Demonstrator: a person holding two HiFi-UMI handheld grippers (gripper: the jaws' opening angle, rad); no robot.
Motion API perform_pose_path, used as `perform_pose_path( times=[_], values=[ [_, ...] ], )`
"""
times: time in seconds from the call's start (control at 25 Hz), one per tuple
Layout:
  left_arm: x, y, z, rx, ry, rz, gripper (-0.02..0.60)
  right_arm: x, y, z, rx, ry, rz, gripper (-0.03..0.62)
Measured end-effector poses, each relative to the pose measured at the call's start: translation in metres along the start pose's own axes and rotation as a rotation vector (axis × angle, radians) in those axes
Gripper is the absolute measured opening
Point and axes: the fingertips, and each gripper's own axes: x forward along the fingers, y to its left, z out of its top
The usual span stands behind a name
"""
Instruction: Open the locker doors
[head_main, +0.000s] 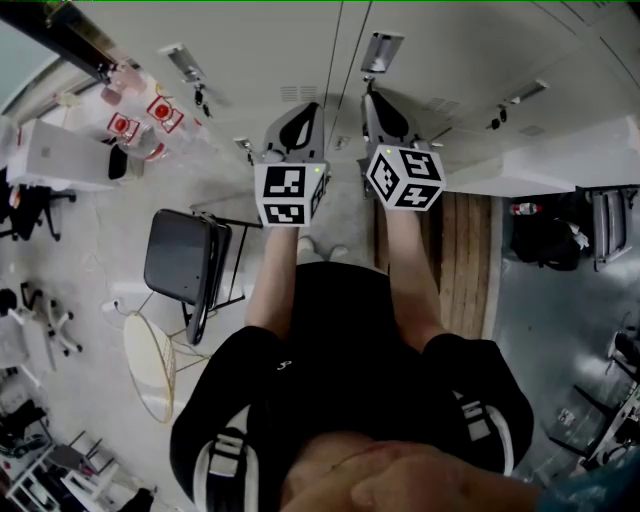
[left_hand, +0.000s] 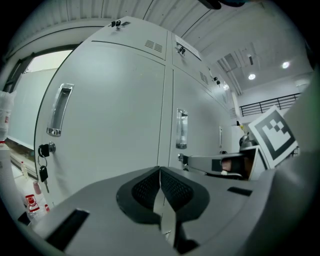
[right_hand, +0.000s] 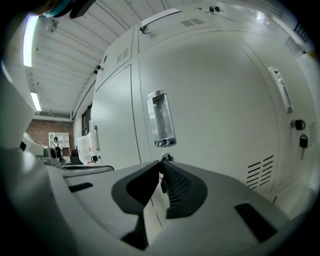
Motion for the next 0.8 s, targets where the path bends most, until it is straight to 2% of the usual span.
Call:
perform_pose_path(
  times=[0.48,0.8],
  values=[
    [-0.0048,0.0012,-0.0007,0.008,-0.001,0.005,0.011,-0.0012,-0.0040,-0.0020,0.223,-0.053,0.048,0.041],
    [-0.0069,-0.0007,-0.0001,0.013,0.000,0.007,0.011,-0.0023,-0.0077,-0.0034,0.413,-0.087,0.062,0.048]
  ],
)
